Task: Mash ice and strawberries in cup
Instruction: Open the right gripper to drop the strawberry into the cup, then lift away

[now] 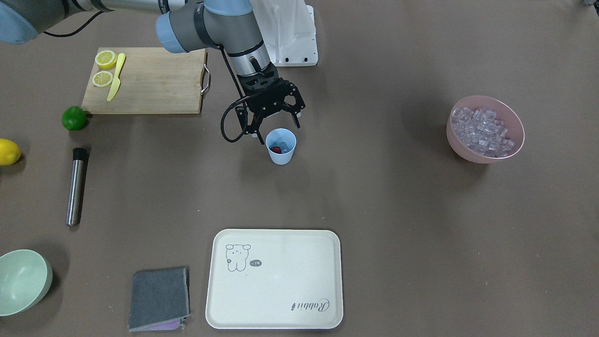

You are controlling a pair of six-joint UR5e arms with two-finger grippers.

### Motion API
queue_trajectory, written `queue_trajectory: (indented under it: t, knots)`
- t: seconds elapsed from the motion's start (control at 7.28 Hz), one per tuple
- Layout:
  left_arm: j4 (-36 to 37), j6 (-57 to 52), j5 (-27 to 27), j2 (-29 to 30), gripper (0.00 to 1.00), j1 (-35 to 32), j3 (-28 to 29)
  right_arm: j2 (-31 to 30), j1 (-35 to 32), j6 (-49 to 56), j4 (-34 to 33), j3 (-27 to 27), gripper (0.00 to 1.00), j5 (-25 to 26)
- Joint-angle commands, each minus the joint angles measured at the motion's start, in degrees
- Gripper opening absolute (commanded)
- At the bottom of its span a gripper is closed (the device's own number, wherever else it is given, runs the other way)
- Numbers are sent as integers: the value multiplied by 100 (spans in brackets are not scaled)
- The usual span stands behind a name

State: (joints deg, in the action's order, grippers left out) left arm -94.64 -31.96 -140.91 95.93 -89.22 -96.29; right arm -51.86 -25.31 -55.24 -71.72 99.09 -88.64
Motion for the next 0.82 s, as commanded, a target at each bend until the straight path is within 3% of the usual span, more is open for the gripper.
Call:
queue_trajectory:
  t: [0.0, 0.55, 0.69]
  knots:
    - [7, 23, -7, 83, 97, -8, 66, -375, -497, -345, 0, 207, 100, -553]
    - [86, 49, 11, 295, 97, -17, 93, -1728, -1974, -321, -175, 357, 100, -2136]
    - [68, 41, 37, 286, 97, -17, 136, -2001, -2073, -321, -228, 374, 100, -2174]
